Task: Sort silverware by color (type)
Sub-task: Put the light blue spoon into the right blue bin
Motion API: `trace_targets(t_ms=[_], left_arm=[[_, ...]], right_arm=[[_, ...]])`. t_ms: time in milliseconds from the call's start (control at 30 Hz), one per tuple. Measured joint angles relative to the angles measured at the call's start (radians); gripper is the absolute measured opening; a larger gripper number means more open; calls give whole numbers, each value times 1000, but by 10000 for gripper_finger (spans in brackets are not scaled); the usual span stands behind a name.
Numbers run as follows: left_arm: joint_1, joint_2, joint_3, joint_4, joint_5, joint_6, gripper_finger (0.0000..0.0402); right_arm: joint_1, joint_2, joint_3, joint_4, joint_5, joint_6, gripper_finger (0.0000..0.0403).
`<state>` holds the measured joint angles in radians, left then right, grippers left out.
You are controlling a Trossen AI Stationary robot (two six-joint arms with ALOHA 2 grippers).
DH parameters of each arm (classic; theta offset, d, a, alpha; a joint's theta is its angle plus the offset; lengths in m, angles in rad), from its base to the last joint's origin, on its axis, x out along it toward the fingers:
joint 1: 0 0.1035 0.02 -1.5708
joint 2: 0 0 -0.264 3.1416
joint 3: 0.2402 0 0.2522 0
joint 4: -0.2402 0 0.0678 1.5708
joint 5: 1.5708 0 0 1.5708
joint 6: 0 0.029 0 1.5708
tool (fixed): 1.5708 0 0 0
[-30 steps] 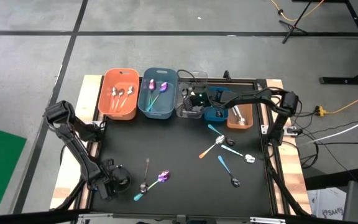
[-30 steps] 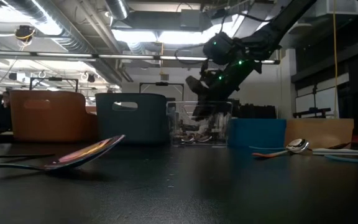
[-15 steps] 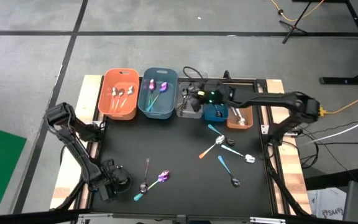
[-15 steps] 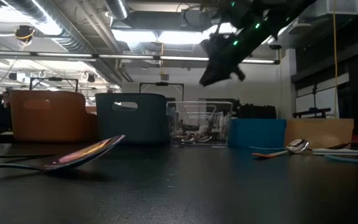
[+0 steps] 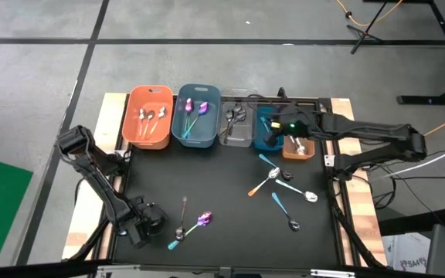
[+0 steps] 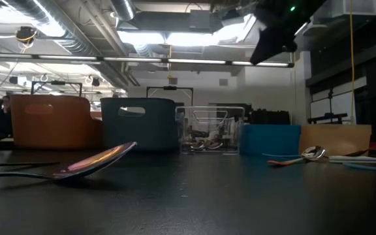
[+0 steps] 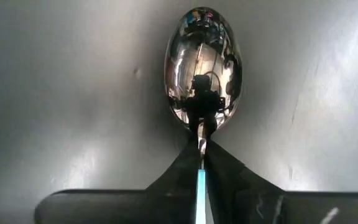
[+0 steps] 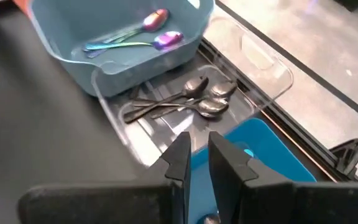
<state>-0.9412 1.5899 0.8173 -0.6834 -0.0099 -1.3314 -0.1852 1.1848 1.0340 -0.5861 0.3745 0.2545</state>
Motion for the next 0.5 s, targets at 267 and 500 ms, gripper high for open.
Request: trace_targets(t_ms=[267,500], left_arm=[[75,-2,1,26,-2,79,6],[174,-4,69,27,-19,284,6]], right_arm=[[71,-124,0,-54,0,18,46],[116,-142,0,-62,-19,37,46]])
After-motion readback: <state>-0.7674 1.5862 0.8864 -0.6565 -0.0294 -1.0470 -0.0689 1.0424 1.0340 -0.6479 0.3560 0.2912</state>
